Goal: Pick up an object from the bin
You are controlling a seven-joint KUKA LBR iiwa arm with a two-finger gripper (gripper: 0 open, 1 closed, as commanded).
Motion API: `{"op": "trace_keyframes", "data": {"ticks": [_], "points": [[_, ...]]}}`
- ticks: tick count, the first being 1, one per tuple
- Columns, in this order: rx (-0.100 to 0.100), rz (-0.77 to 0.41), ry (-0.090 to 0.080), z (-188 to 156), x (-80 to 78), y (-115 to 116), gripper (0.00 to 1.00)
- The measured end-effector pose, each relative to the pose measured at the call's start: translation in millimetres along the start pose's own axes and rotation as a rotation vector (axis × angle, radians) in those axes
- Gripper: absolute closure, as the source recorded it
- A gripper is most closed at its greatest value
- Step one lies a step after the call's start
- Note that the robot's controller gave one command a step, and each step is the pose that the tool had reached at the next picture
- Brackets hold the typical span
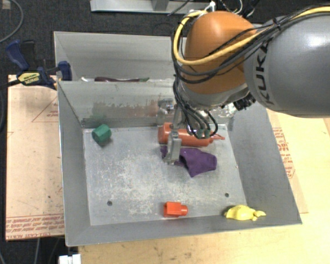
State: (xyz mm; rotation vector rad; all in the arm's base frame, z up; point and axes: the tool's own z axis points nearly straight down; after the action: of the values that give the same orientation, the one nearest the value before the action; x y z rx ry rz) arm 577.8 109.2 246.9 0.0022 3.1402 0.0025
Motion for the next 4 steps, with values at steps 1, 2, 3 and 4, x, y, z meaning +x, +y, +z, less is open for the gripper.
{"op": "trace_keyframes", "data": {"ticks": [1,2,3,4], "points": [[0.0,0.0,0.0,0.0,0.0,0.0,0.0],[-0.002,-0.1,-0.006,12.0,-8.2,-13.0,0.0],[0.0,-0.291,-0.008,69.7,-22.5,-53.6,0.0],[-0.003,-0.258,-0.008,122.1,-27.7,-69.5,1.0]]}}
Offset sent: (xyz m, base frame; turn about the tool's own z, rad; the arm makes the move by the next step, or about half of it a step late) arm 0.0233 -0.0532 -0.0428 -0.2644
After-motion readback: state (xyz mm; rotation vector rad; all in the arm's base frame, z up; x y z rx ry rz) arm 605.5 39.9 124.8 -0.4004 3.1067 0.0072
